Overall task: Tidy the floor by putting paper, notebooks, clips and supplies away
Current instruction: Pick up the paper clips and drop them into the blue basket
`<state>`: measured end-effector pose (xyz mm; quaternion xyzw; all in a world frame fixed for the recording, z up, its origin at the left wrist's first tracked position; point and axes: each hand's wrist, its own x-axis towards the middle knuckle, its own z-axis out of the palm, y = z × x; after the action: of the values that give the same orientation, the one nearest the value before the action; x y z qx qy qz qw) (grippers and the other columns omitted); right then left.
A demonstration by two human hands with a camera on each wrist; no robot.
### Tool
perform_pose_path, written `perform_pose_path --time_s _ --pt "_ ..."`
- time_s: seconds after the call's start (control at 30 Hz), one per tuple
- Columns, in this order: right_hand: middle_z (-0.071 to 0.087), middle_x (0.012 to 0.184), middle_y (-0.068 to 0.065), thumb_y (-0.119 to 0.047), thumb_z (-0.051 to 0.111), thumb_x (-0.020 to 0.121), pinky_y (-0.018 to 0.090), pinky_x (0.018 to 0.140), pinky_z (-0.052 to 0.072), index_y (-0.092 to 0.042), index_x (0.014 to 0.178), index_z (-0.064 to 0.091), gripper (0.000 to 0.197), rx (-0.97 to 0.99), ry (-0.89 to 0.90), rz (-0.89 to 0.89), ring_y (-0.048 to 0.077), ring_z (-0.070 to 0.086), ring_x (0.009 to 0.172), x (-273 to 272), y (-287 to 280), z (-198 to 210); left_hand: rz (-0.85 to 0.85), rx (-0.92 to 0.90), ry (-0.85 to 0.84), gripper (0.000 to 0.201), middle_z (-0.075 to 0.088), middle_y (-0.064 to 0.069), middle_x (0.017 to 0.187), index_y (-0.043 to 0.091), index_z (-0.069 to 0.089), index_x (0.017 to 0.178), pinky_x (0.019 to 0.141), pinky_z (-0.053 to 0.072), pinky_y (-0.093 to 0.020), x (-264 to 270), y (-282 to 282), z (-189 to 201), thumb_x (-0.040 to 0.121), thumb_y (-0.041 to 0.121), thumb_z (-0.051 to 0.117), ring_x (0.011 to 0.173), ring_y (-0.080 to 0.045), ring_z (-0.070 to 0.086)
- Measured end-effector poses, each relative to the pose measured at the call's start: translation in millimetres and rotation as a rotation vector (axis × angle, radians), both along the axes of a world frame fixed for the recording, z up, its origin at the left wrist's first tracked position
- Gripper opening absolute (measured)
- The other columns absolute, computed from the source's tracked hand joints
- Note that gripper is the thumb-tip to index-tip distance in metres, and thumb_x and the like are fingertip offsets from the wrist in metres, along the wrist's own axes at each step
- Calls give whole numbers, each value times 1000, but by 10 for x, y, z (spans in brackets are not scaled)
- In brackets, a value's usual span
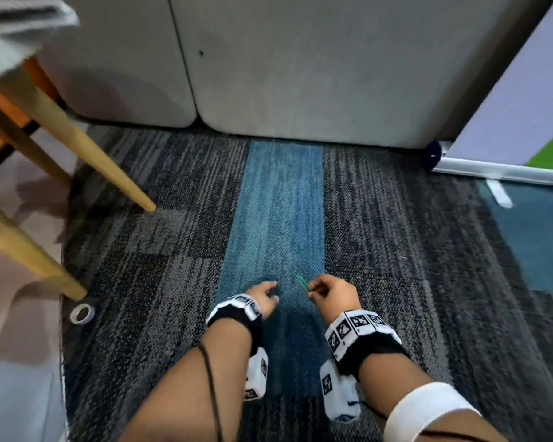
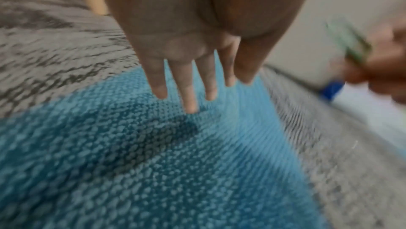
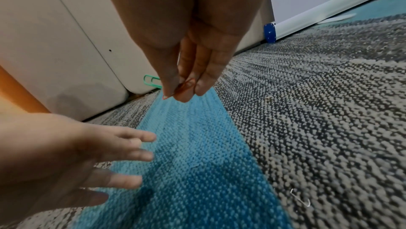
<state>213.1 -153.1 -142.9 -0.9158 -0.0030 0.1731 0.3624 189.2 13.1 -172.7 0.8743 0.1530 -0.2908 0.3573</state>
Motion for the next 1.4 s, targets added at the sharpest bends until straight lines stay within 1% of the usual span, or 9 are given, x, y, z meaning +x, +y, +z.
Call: perform_pose_path --time_s 0.1,0.17,0.3,0.5,0.7,0.83,1.1,1.23,1.4 --pt "67 78 3 -8 69 80 11 65 39 -11 91 71 12 17 36 0 11 58 74 -70 30 98 364 -362 -139 32 60 -13 127 9 57 126 73 50 -18 -184 3 151 100 21 44 100 -25 60" --pt "72 87 5 -10 71 79 11 68 38 -12 93 72 14 37 41 12 9 58 76 -116 97 157 493 -560 -135 31 63 -5 114 9 59 120 53 45 -13 -273 -28 311 100 25 42 86 -17 63" --pt "72 89 4 -11 73 77 12 72 39 -11 95 73 18 88 -10 59 8 59 79 -222 337 400 553 -664 -238 7 66 3 91 24 61 97 58 40 -19 -323 80 610 95 21 55 56 3 65" --pt "64 69 -3 -2 74 71 24 73 50 -33 65 58 35 221 -71 117 13 60 70 -306 703 825 568 -646 -379 19 68 5 60 14 61 81 44 42 -10 -436 393 939 87 -5 61 47 0 63" --pt "70 69 3 3 73 70 30 76 54 -29 62 61 35 368 -186 194 19 67 70 -329 1224 1385 630 -645 -579 23 64 3 50 11 60 79 48 46 -16 -526 839 1509 85 -11 58 45 -5 58" --pt "66 63 -6 7 69 74 14 68 50 -28 64 61 37 496 -297 263 -5 60 53 -329 1753 1942 650 -609 -770 27 61 8 44 14 58 82 57 51 -14 -571 1295 2107 87 -12 55 45 2 58" --pt "68 73 -1 -2 69 78 0 62 45 -17 77 69 16 629 -453 376 -13 58 53 -523 2752 2944 714 -456 -1037 28 60 -3 62 19 56 83 68 51 -32 -841 2246 3173 85 -8 60 59 -16 60" --pt "68 77 -5 -9 69 81 7 66 47 -17 86 72 10 677 -505 380 2 61 64 -647 3111 3282 773 -299 -1181 29 61 -9 73 25 58 79 74 53 -36 -972 2632 3639 83 -3 62 69 -26 63" --pt "68 83 -5 -10 67 83 0 60 40 -19 89 71 12 697 -504 415 -2 55 61 -735 3388 3447 921 -65 -1392 29 58 1 67 31 57 72 74 56 -44 -1074 3123 4129 80 3 60 72 -28 63"
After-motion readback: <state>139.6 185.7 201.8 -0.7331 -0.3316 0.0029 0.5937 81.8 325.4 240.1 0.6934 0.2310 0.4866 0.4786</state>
